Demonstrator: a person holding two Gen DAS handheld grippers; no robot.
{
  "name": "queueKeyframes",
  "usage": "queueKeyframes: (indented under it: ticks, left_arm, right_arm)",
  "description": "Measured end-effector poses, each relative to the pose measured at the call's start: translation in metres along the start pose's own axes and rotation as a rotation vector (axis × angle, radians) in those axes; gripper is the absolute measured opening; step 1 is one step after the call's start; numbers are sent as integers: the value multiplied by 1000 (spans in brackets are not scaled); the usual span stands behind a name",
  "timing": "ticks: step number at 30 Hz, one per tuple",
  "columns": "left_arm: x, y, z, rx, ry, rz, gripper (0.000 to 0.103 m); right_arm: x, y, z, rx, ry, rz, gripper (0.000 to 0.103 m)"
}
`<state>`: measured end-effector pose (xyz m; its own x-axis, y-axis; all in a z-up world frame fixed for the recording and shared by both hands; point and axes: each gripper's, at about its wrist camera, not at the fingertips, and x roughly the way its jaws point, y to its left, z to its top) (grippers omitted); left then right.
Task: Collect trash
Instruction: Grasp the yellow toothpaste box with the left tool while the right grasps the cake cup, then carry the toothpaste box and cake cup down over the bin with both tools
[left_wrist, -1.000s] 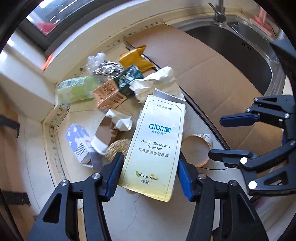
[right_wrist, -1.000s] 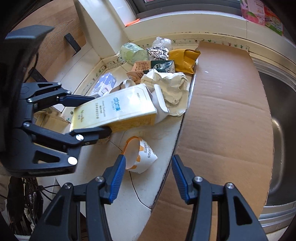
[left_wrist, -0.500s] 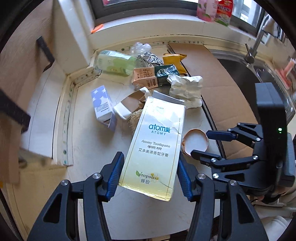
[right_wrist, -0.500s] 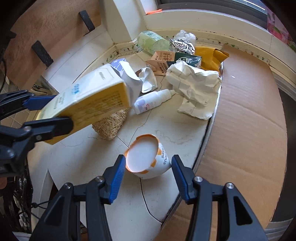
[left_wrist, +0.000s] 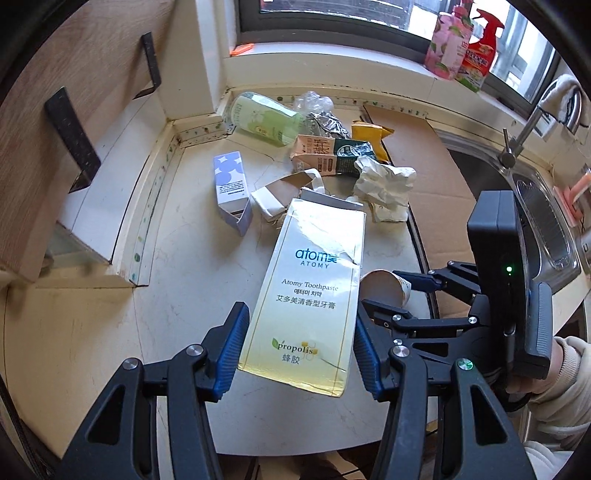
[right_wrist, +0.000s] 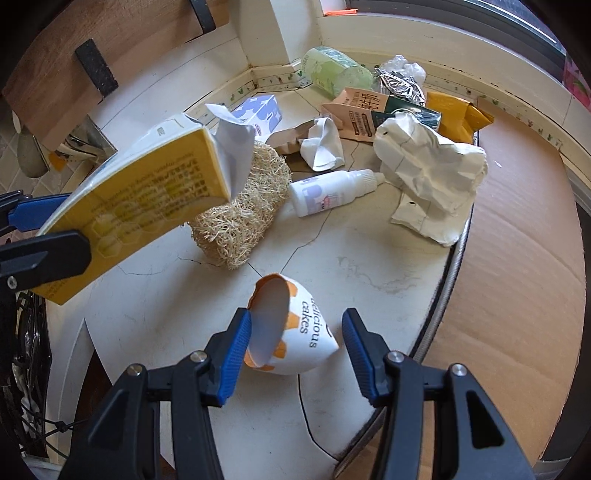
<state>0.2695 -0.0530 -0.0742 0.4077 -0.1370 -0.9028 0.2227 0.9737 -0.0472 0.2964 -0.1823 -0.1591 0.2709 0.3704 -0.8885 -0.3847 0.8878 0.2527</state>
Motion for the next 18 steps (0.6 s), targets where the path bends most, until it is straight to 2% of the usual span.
queueKeyframes:
  ticks: [6, 12, 18]
  left_arm:
    - [-2, 4, -13, -54, -7, 2, 52]
    - [-13, 6, -30, -82, -25, 0, 51]
    - [-42, 3, -52, -59, -67, -26, 51]
  right_arm:
    - [-9, 2, -2, 4, -24, 24, 30]
    - [-29, 7, -9, 16, -66, 28, 29]
    - [-72, 28, -26, 32, -137, 20, 29]
